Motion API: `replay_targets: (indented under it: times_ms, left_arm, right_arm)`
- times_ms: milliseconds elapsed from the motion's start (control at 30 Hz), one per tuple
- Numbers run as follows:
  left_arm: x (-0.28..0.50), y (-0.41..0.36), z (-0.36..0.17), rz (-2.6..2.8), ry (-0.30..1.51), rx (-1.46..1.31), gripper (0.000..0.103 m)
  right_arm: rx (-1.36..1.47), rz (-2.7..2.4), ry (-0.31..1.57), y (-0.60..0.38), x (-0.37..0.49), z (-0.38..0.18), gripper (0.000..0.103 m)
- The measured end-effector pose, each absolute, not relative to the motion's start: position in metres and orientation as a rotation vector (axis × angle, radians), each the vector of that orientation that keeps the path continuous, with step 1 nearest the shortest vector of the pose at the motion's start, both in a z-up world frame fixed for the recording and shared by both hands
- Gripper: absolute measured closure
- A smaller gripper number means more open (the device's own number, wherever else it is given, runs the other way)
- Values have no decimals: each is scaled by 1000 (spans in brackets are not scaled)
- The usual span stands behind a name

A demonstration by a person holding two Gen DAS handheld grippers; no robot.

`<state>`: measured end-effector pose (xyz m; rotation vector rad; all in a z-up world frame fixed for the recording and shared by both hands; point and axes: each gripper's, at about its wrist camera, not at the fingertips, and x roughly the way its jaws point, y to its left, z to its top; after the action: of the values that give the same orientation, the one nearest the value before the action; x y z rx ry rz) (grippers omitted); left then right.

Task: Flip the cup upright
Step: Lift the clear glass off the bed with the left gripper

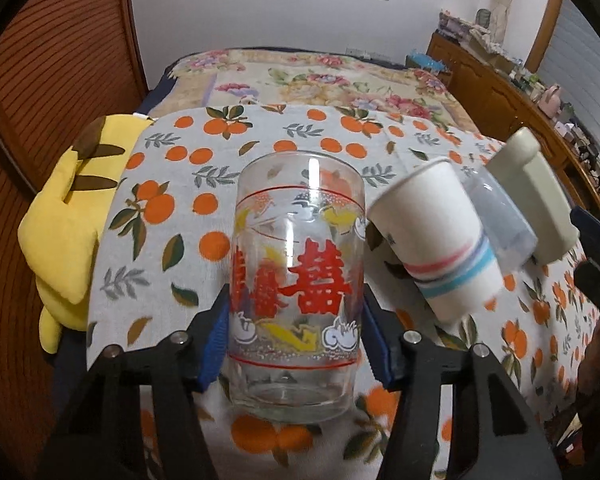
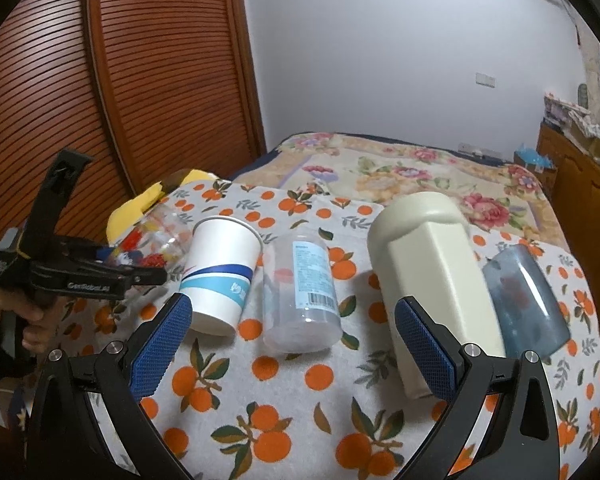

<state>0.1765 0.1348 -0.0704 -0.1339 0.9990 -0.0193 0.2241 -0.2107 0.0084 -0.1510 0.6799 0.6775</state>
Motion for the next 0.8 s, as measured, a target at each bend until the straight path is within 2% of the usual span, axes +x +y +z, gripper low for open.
replay_targets:
  times_ms: [400, 800]
  left_arm:
    - [119, 72, -32, -143, 900, -111, 46]
    - [93, -17, -47, -290, 924, -134, 46]
  right_arm:
    - [-134, 590, 647, -260, 192, 15, 0]
    - [-92, 459, 644, -346, 155, 13, 0]
